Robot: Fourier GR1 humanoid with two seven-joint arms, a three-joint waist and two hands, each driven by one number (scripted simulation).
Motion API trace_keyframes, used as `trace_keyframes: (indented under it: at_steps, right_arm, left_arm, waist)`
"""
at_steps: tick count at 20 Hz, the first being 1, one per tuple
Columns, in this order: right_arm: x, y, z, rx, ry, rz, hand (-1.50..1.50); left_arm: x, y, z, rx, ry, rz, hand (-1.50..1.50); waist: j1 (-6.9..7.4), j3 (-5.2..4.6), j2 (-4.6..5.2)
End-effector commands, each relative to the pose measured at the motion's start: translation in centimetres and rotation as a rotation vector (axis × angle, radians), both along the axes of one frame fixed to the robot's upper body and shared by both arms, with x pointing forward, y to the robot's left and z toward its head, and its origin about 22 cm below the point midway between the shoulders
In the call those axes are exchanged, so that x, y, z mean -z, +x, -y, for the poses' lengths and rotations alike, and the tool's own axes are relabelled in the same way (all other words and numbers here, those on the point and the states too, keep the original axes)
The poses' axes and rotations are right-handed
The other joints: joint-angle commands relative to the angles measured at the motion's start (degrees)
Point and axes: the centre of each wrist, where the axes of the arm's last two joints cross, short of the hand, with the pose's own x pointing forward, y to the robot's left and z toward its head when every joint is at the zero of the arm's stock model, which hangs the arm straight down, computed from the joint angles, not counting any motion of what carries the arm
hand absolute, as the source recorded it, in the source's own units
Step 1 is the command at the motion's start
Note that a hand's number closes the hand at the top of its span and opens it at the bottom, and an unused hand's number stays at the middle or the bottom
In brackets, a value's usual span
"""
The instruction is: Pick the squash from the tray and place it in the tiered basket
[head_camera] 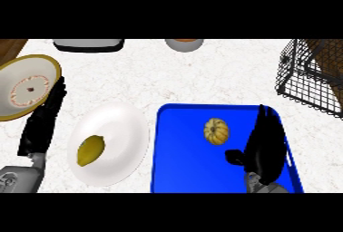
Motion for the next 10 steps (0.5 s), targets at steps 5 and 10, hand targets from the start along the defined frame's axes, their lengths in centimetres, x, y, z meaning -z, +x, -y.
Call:
trace_keyframes:
  at_steps: [5,10]
  right_arm:
    - [-5.0,3.3,-5.2,0.198,-0.046,-0.198,-1.5]
    - [-3.9,5.1,-4.8,0.233,-0.086,-0.274,-1.5]
  left_arm:
    - [-0.9,0.6,0.1,0.033,-0.005,0.009,0.0]
    - [0.4,0.3,0.3,0.014,-0.014,-0.001,0.0]
  waist:
    - [1.56,0.53,0.32]
    - [1.43,0.56,0.5]
